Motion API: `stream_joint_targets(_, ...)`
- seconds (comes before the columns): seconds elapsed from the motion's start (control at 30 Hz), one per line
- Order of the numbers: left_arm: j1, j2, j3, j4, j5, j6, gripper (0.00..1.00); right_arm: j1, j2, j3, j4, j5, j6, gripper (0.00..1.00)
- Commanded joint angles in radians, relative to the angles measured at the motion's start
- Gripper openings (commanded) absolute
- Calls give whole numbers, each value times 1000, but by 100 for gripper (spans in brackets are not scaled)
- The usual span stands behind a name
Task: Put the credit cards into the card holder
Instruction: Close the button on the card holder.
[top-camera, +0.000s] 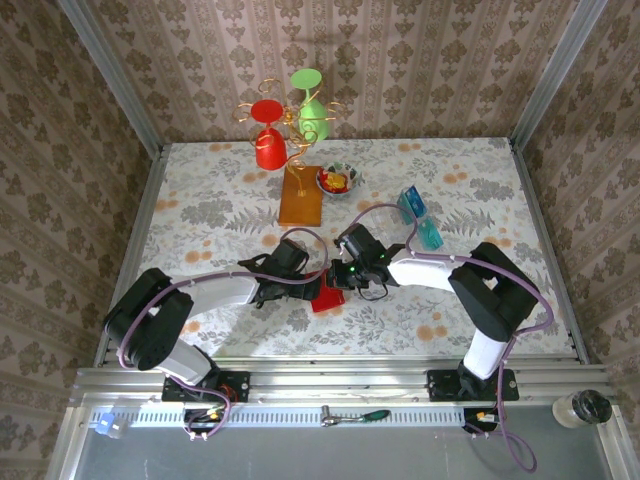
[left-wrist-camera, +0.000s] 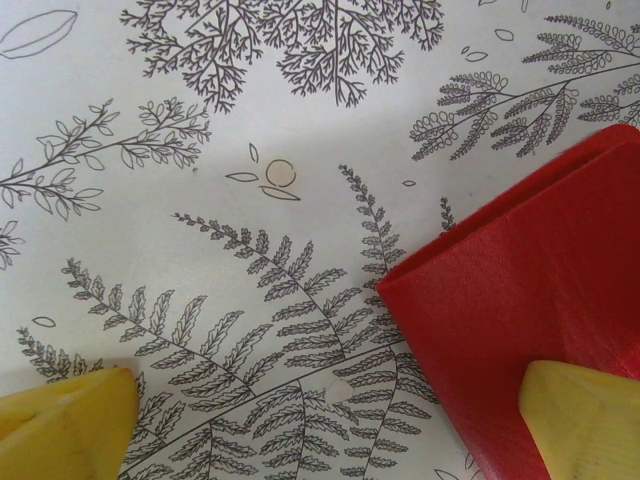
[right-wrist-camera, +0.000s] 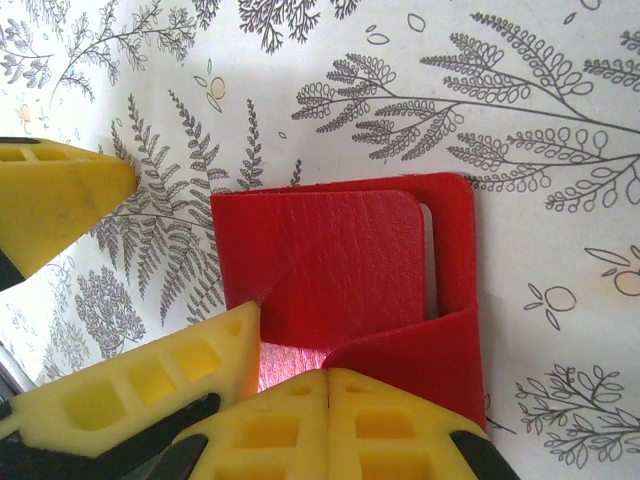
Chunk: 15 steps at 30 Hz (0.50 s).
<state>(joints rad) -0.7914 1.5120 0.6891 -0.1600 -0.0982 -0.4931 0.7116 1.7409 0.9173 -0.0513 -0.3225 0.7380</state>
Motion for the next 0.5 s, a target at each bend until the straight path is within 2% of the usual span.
stream_joint_targets(0.0, -12, 48, -19, 12, 12, -2, 100, -1, 24, -17, 23, -14, 17, 0)
stream_joint_targets(0.47, -12, 46, -18, 8, 12, -1, 100, -2, 32, -126, 79, 3, 45, 0)
